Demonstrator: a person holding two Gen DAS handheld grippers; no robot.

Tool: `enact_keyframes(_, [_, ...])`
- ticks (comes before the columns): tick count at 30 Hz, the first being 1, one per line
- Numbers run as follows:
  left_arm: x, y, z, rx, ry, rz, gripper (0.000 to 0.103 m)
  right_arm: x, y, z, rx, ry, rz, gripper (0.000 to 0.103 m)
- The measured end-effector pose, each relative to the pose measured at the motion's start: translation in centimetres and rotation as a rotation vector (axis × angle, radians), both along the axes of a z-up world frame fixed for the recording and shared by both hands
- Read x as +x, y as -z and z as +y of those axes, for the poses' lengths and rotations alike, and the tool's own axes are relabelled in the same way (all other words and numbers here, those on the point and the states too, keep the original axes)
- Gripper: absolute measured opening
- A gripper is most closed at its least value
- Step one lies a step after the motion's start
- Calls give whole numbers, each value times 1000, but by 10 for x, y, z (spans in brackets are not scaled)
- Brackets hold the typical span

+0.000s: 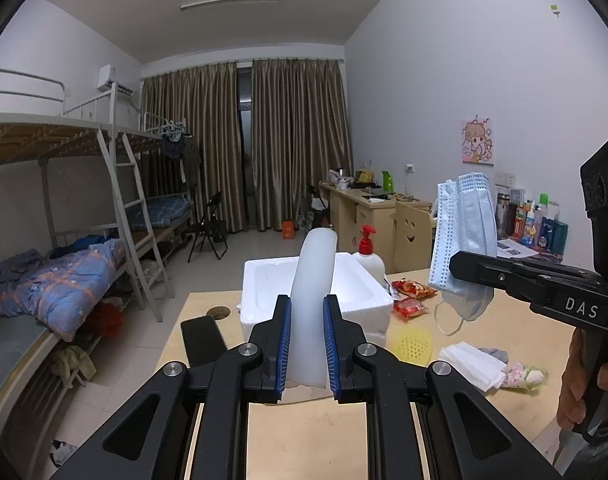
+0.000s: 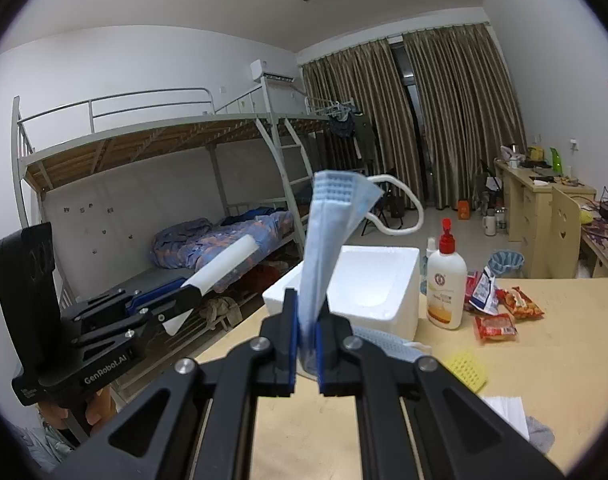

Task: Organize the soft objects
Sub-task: 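Carry the foam tube and blue mask with both grippers toward the white foam box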

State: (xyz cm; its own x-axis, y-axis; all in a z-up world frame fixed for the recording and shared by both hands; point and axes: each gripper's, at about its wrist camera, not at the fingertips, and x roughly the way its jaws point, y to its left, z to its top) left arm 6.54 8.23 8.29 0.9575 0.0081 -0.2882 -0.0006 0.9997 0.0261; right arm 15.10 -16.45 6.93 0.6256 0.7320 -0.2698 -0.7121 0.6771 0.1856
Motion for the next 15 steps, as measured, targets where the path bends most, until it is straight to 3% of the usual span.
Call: enact_keyframes(15, [62,-8,11,-3,2,27,17,39,-24,26,-13,-15,-11,10])
